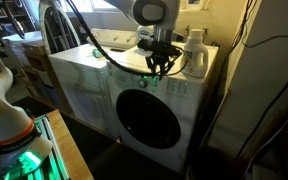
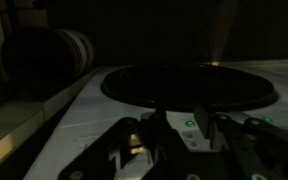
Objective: Push the third button from the right on the washing machine
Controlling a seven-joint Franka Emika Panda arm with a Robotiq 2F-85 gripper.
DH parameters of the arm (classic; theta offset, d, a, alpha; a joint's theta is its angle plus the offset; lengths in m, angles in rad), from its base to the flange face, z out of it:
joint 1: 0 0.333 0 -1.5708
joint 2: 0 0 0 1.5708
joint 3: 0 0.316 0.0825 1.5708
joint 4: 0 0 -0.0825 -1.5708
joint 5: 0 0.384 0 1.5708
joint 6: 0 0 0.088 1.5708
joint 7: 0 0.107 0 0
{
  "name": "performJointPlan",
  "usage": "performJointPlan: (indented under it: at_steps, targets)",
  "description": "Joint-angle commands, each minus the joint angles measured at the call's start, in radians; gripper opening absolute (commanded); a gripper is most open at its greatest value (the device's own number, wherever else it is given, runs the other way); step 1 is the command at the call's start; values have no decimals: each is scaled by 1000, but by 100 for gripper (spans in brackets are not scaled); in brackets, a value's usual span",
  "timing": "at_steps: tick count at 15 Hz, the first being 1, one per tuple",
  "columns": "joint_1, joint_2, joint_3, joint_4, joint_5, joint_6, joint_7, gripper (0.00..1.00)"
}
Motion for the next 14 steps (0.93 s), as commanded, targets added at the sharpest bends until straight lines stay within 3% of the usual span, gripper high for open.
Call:
performJointPlan:
  at_steps: [1,5,10,11,14]
  targets:
    - [71,-154,15,-53,-14,-73,119,68]
    - [144,-238,42,-40,-19,-157,239,99]
    - [201,-319,63,-87,-51,-222,276,100]
    - [200,-267,55,-26,-19,-203,264,100]
    - [210,-292,57,-51,-30,-215,265,100]
